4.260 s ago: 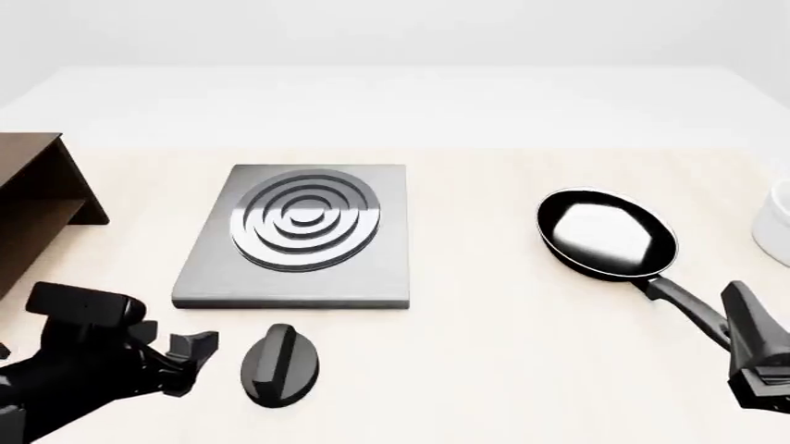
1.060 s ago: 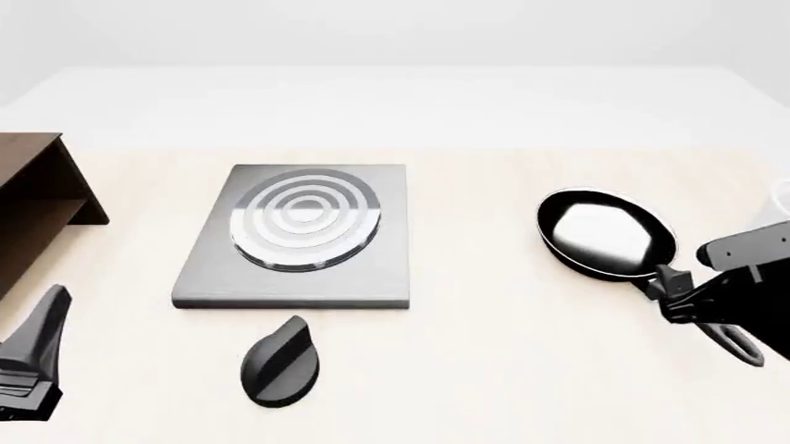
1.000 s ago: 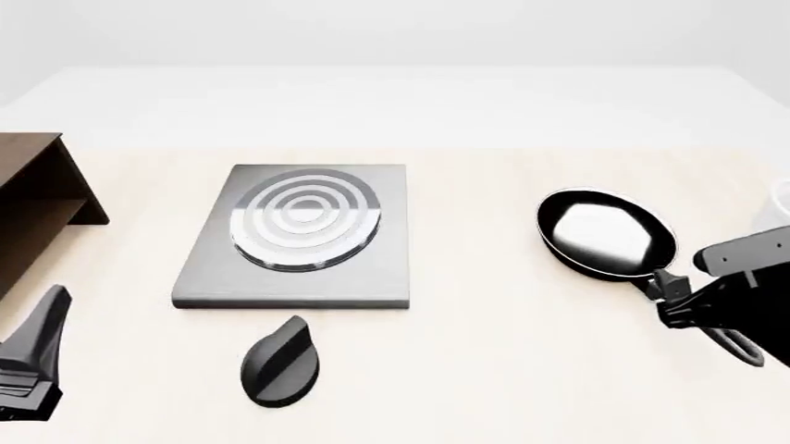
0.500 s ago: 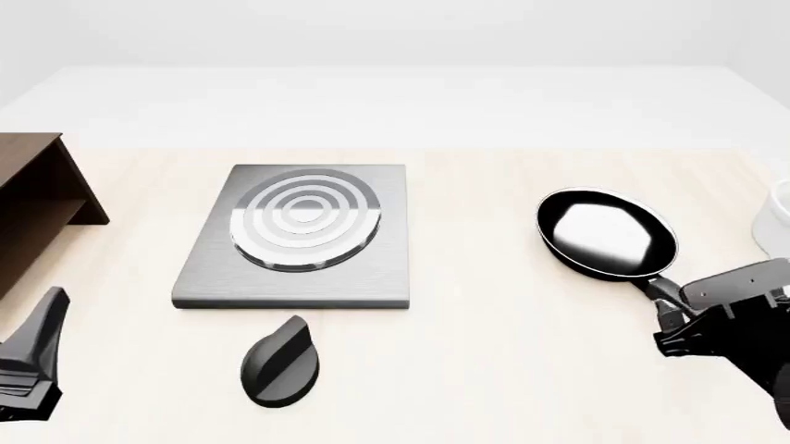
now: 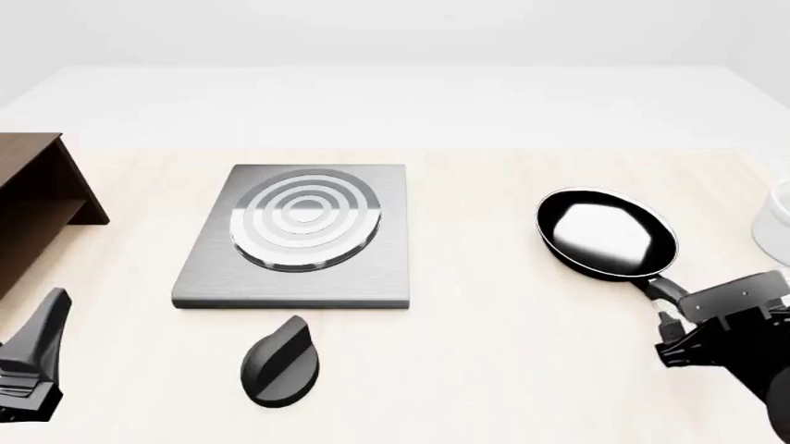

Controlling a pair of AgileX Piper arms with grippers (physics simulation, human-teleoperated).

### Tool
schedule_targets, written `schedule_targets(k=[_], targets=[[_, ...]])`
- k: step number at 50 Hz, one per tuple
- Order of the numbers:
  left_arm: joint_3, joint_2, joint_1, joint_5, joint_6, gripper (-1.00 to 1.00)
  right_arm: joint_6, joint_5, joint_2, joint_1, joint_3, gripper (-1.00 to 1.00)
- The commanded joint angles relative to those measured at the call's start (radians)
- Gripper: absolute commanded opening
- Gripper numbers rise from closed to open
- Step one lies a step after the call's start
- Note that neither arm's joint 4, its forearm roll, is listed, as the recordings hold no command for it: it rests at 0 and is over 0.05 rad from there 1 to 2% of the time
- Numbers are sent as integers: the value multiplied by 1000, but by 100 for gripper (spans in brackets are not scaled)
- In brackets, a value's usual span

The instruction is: Turn on the stove and put the frying pan on it.

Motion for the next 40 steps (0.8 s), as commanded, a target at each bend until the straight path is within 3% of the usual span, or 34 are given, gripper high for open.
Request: schedule_targets(k=[1,4,5,17,22,25,28,33,35,37,40], targets=[[-2,0,-1,4,0,100,-1,-21,18,9,6,100],[-3,0,-1,4,0,100,-7,-39,9,11,16,100],[-3,0,-1,3,1,100,-5,-39,-1,18,23,-100],[-2,0,-3,2,1,100,10,-54,1,37,32,-100],[-3,0,-3,3,3,100,10,6,-94,33,28,-100],[-4,0,-3,3,3,100,6,140,-246,53,4,-100],[-4,0,-3,4,3,100,12,386,-469,59,-90,-100],[-5,0,-3,4,4,100,-22,572,-605,88,-195,-100],[-5,0,-3,4,4,100,-28,579,-616,90,-198,-100],[-5,0,-4,4,5,100,-106,557,-657,108,-183,-100],[-5,0,-1,4,4,100,-106,576,-662,139,-206,-100]])
